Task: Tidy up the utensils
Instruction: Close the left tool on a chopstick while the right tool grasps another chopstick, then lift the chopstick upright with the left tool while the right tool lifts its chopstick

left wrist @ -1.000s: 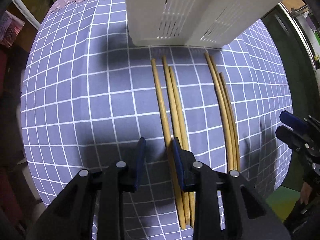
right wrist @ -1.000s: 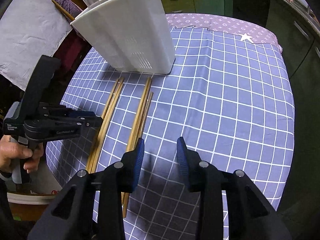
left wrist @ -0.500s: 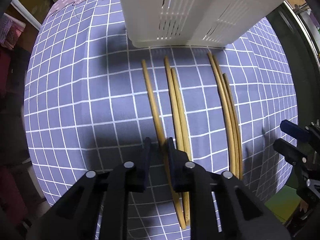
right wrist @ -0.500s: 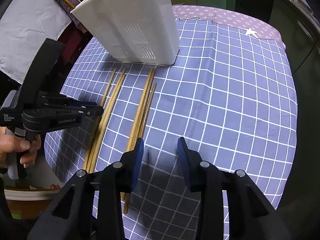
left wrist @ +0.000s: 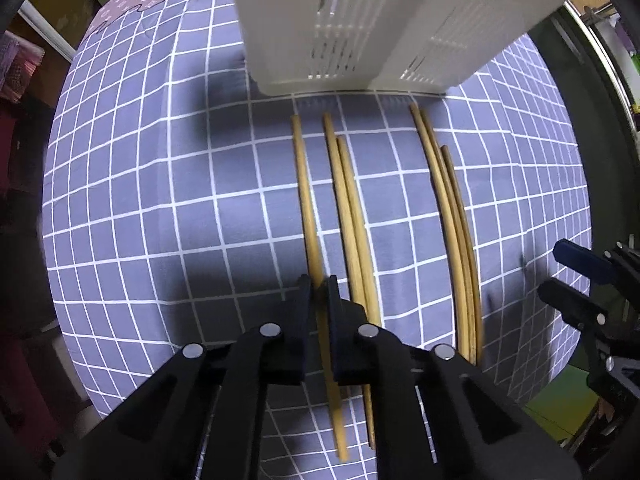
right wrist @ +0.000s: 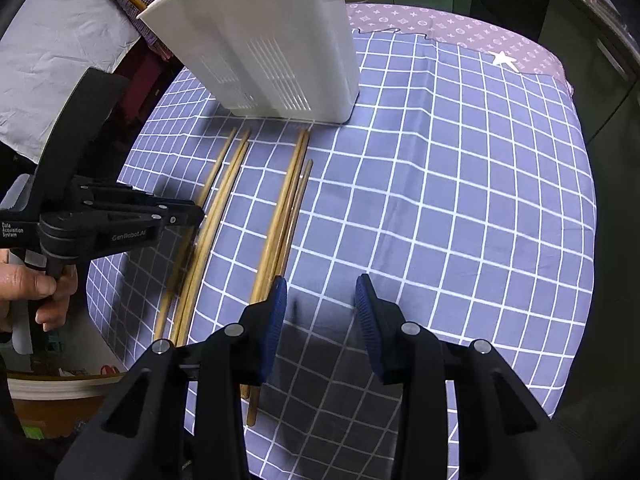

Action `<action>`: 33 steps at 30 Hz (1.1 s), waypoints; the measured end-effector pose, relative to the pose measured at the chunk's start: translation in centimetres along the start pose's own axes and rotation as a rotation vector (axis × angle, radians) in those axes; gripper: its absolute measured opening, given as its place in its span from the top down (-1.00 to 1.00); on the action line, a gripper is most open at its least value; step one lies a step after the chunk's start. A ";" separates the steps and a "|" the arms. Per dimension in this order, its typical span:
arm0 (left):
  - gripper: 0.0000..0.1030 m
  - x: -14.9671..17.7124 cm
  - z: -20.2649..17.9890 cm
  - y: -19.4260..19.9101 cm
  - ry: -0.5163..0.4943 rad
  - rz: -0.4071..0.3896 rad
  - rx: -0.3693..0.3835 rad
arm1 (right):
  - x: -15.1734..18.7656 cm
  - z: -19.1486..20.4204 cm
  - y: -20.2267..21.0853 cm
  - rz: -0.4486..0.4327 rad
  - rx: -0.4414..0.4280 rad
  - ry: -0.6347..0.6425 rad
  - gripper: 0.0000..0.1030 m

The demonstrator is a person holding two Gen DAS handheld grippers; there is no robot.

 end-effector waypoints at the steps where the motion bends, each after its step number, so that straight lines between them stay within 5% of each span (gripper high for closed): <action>1: 0.86 0.1 0.2 0.2 0.001 -0.014 0.008 | -0.2 0.1 -0.1 0.004 0.001 0.001 0.29; 6: 0.86 1.0 1.4 2.7 -0.022 -0.136 0.042 | -0.8 0.5 -1.6 0.053 -0.023 0.004 0.33; 17: 0.87 5.5 3.8 9.3 -0.055 -0.422 0.149 | -3.0 1.6 -4.6 0.143 -0.024 -0.003 0.73; 33: 0.87 8.9 5.4 10.9 -0.069 -0.551 0.222 | -5.1 2.7 -7.4 0.213 0.025 -0.013 0.73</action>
Point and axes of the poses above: each gripper's, at about its wrist camera, not at the fingertips, and y roughly against the way its jaws point, z to its left, x to its underside, the point moved 2 cm from there along -y, roughly the way its jaws point, and after that the axes turned 14 degrees about y, right-handed, at the moved point
